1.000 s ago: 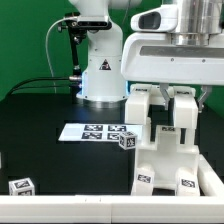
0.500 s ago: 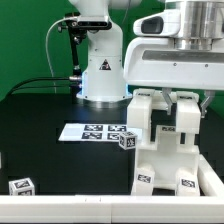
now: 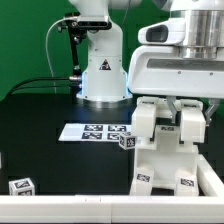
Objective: Assemble chair
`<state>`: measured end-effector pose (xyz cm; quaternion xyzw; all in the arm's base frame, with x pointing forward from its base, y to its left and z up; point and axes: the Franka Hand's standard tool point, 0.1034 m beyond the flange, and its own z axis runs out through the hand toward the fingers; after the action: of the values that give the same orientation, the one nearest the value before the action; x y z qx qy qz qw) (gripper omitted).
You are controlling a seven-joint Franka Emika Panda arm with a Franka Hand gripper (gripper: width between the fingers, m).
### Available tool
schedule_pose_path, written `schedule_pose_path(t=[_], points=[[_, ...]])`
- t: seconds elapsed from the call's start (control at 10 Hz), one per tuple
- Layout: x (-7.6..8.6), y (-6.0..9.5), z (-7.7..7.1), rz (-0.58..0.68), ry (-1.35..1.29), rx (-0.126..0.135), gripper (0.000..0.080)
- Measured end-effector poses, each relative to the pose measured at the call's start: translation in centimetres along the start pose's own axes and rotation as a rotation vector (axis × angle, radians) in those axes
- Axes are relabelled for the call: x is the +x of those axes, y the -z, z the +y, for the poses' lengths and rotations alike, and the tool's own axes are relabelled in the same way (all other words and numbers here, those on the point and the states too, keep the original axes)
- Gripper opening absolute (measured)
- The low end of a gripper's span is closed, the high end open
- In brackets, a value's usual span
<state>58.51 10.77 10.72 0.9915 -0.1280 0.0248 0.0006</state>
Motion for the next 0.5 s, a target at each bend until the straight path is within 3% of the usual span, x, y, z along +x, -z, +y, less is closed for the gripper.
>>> schedule_pose_path(t=[0.5], points=[[0.39,-0.85,0.38,0.007,-0.005,-0.003,0.0284]])
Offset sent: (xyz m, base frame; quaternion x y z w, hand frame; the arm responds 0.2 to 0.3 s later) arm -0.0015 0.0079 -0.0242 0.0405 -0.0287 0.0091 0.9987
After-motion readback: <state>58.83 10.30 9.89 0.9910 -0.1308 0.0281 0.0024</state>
